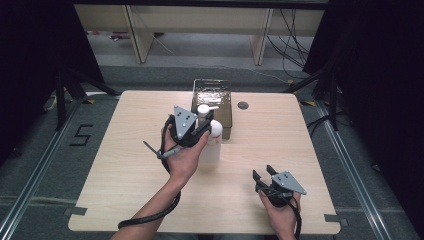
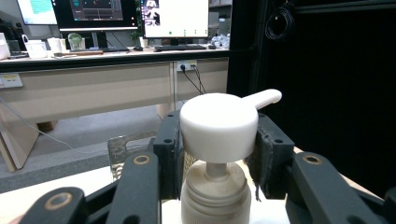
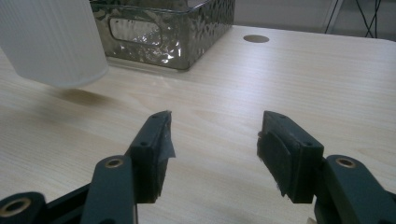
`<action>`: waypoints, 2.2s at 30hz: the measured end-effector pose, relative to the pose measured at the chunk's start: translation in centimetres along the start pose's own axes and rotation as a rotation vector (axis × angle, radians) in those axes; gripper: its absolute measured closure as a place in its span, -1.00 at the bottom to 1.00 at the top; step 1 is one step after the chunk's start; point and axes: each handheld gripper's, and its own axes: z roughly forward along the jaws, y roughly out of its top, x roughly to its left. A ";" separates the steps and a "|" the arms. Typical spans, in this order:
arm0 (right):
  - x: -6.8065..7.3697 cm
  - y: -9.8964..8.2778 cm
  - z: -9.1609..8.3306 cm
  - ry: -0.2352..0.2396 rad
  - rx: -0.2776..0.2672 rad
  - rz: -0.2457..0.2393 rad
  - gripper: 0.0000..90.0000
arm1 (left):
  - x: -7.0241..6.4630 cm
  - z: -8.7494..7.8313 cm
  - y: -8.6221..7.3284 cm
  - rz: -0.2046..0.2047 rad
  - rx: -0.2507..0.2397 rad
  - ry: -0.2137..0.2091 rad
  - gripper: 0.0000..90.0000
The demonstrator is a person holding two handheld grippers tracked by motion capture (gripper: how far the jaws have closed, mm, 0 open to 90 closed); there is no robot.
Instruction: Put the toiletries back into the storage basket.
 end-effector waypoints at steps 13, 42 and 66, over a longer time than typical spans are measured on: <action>0.0 0.0 0.0 -0.006 -0.002 -0.014 -0.02 | 0.5 0.4 1.0 0.002 -0.013 0.015 0.32; 0.0 0.0 0.0 0.000 -0.003 -0.003 -0.02 | 1.1 1.1 2.7 0.004 -0.039 0.028 0.32; 0.3 0.0 0.0 0.003 0.002 0.039 -0.02 | 1.7 2.0 3.8 0.023 -0.062 0.042 0.32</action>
